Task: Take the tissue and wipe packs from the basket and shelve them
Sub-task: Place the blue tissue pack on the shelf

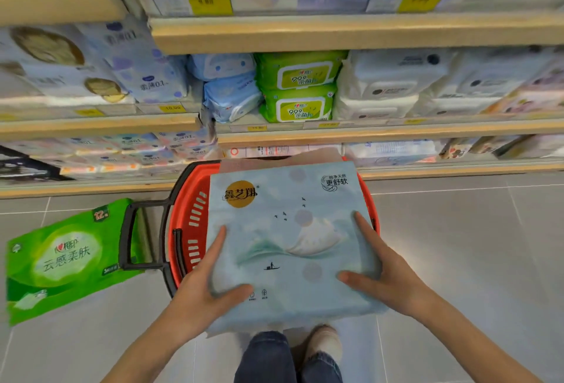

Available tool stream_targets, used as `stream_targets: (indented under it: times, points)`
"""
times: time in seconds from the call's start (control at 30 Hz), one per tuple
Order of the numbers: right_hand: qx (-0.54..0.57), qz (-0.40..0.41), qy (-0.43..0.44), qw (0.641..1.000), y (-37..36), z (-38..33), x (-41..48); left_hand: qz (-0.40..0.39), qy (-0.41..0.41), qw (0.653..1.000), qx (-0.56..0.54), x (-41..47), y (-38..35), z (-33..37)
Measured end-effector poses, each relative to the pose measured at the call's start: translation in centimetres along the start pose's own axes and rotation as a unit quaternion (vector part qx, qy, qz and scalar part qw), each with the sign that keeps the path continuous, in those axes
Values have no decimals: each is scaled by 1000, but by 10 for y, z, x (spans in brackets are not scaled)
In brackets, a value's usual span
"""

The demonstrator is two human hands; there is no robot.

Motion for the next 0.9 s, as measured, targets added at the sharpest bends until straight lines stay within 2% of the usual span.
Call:
stream_targets:
  times: [0.2, 0.43, 0.63, 0.9]
  points:
    - [-49, 58, 106, 991, 5, -100, -59, 57, -101, 992, 53, -44, 64, 90]
    - [-61, 119, 263, 955, -6, -228, -155, 118, -221, 964, 83, -122, 153, 202]
    - [-76, 124, 359, 922, -30, -330, -236, 186, -315, 925, 101, -205, 228, 281]
    - [-95, 137, 499, 850, -48, -462, -324, 288, -396, 861, 138, -301, 307, 375]
Point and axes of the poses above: each hand's wrist, its own x-axis towards the middle knuckle, its own y-axis out of the back of the hand, z = x × y, the point moved 1 cm from there along x, towards the middle knuckle, and after that the axes turned 15 degrees about x, right-handed, at the moved point
